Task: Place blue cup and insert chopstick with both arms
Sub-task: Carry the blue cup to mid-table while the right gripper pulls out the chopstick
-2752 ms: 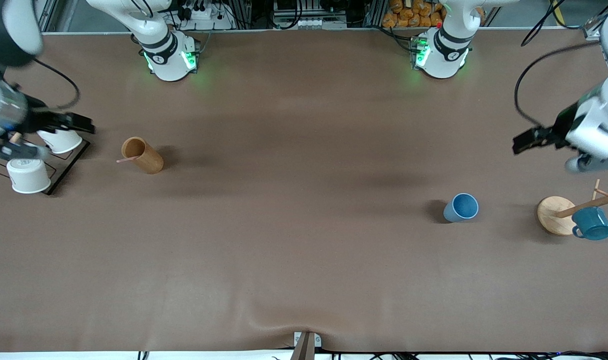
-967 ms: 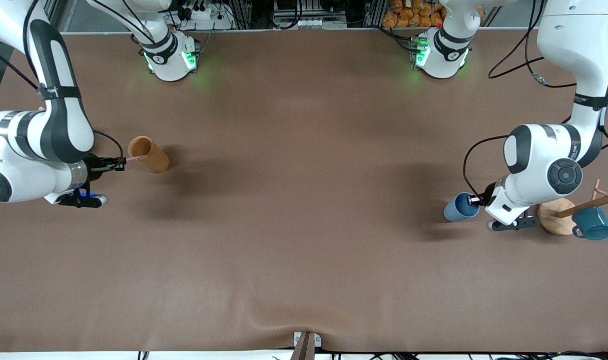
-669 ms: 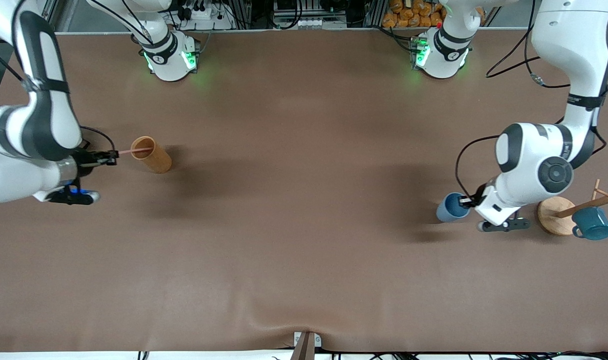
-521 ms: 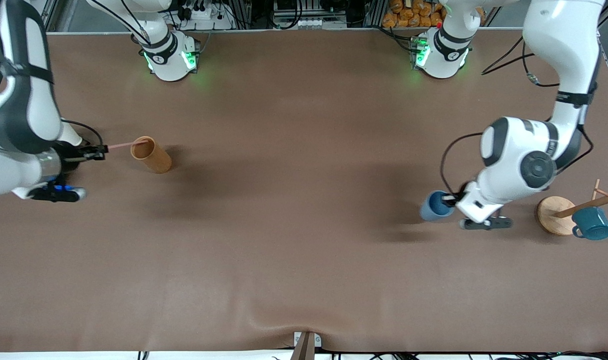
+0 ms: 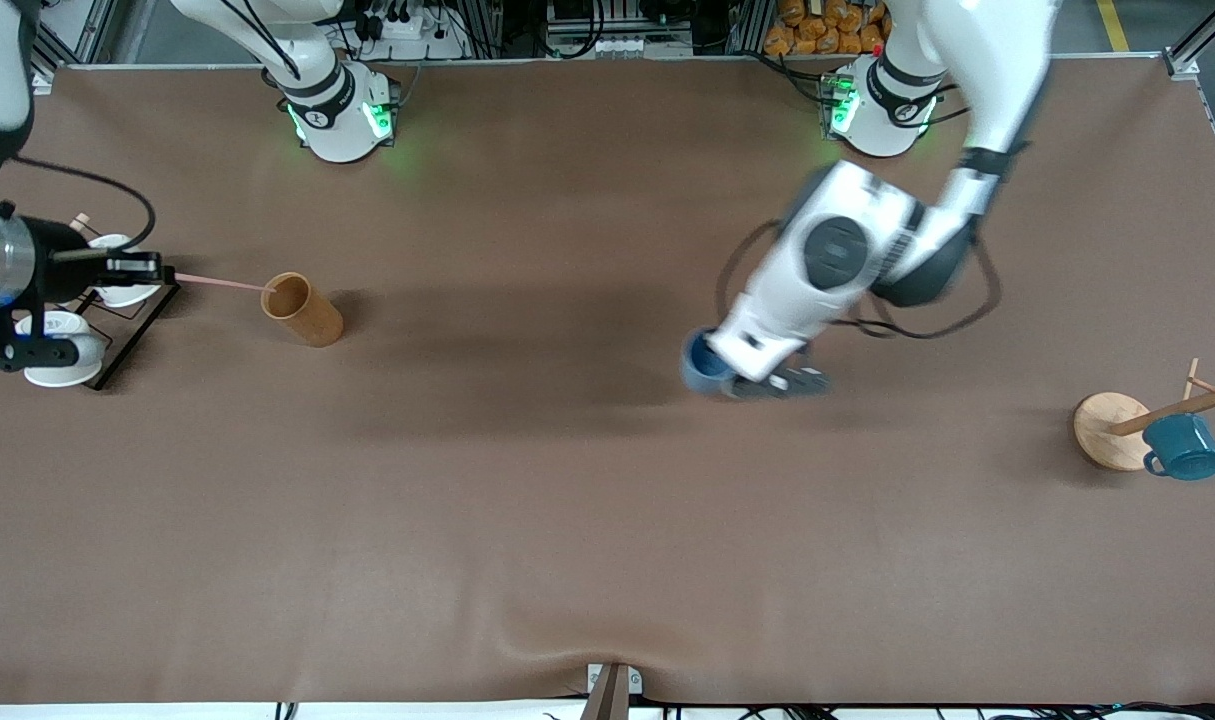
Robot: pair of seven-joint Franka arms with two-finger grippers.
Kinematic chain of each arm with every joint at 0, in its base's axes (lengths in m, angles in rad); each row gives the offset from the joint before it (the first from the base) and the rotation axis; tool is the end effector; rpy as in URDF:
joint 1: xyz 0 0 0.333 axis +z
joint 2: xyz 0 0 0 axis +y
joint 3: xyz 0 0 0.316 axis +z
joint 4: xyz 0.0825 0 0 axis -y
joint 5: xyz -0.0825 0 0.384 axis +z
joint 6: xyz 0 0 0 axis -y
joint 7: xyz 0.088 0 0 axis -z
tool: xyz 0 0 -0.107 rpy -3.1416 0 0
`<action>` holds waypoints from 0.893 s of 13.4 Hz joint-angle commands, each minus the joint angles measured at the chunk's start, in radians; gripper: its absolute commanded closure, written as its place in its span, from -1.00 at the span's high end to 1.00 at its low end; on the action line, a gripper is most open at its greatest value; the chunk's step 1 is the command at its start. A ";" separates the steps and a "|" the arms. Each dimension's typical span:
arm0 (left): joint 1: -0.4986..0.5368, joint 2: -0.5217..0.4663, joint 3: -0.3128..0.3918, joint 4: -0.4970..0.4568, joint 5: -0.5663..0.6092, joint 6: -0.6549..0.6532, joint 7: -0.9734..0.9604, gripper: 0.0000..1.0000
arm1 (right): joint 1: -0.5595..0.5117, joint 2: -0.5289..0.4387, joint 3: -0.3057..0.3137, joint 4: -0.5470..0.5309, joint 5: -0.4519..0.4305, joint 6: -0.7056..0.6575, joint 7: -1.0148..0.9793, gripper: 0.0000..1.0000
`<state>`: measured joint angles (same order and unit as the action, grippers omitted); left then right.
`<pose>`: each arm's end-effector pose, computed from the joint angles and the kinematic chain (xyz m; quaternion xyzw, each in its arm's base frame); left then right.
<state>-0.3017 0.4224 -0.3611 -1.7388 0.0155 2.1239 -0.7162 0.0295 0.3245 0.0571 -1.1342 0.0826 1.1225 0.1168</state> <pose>0.5284 -0.3845 0.3476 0.9971 0.0367 -0.0461 0.0477 0.5963 0.0562 0.6020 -0.9848 0.0034 0.1708 0.0317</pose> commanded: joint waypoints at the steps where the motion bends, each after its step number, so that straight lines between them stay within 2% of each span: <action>1: -0.123 0.108 0.011 0.120 -0.003 -0.021 -0.164 -1.00 | 0.010 0.018 0.078 0.053 0.064 -0.004 0.192 -1.00; 4: -0.226 0.185 0.019 0.183 -0.002 -0.009 -0.273 -1.00 | 0.039 0.021 0.101 0.010 0.175 0.112 0.502 -1.00; 7: -0.255 0.214 0.021 0.193 0.000 0.014 -0.296 -1.00 | 0.066 0.018 0.104 -0.067 0.183 0.209 0.584 -1.00; 10: -0.255 0.236 0.021 0.191 0.008 0.016 -0.296 -1.00 | 0.056 -0.040 0.101 -0.266 0.268 0.360 0.586 -1.00; 12: -0.254 0.262 0.024 0.193 0.008 0.050 -0.299 -1.00 | 0.056 -0.109 0.101 -0.399 0.275 0.443 0.586 -1.00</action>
<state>-0.5495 0.6491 -0.3428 -1.5731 0.0156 2.1502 -1.0003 0.0985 0.3319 0.1569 -1.3570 0.3228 1.4907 0.6870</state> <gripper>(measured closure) 0.952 0.907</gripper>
